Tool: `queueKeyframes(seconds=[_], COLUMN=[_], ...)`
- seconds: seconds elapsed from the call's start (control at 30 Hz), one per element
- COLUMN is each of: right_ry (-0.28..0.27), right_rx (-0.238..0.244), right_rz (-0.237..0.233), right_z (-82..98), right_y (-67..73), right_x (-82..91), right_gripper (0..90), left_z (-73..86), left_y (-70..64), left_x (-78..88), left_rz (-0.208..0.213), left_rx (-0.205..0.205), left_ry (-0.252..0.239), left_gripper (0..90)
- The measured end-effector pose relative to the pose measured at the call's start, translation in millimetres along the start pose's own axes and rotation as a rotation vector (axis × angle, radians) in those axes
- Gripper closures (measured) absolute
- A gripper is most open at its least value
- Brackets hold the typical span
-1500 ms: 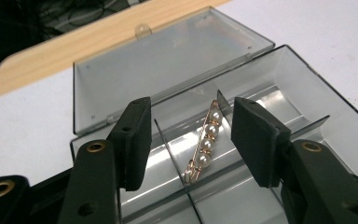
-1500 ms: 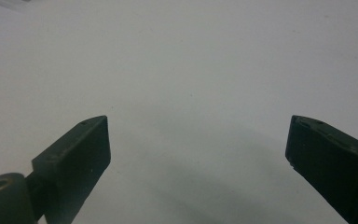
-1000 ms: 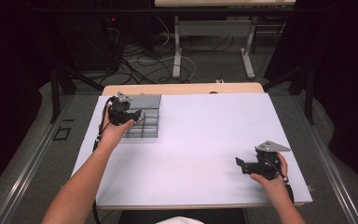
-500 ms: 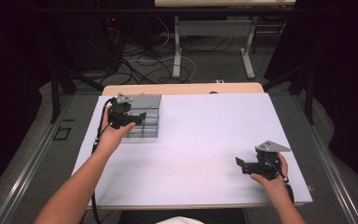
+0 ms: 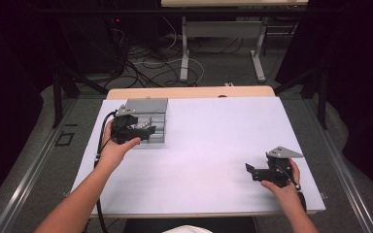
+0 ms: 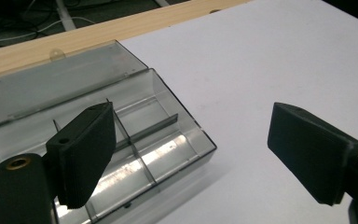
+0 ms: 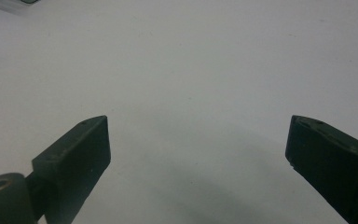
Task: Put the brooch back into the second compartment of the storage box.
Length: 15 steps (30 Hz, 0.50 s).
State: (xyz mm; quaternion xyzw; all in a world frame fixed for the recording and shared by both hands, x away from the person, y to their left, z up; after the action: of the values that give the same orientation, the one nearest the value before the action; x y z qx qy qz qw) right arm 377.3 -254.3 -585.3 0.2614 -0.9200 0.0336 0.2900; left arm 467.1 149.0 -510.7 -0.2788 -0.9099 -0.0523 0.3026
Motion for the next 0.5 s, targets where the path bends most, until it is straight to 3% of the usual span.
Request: queueKeyframes(seconds=[0.27, 0.37, 0.5], right_ry=[0.001, 0.003, 0.001], right_rx=[0.001, 0.002, 0.003], right_rz=[-0.007, -0.009, -0.008], right_z=[-0.6, -0.4, -0.6], right_y=[1.9, 1.8, 1.7], right_x=[-0.2, -0.4, 0.2], right_gripper=[6.2, 6.2, 6.2], left_z=[20.2, 28.5, 41.6], left_y=[-7.7, -12.5, -13.5], left_x=[6.4, 7.6, 10.5], left_rz=[0.049, 0.065, 0.055], left_rx=[0.039, 0.077, 0.087], left_ry=[0.016, 0.009, -0.008], left_gripper=[6.9, 2.2, 0.4])
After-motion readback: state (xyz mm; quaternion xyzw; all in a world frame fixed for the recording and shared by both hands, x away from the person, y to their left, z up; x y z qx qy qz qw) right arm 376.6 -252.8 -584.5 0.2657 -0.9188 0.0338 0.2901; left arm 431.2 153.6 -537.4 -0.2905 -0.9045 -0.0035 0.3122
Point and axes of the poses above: each handheld gripper's, and its own axes: x roughly backward along the jaws, z roughly out of its underside, y roughly to its left, the point moved 8 cm from there along -x, roughly forward along the jaws, and after that the axes turned 4 degrees about -z, right-handed, at the moved point
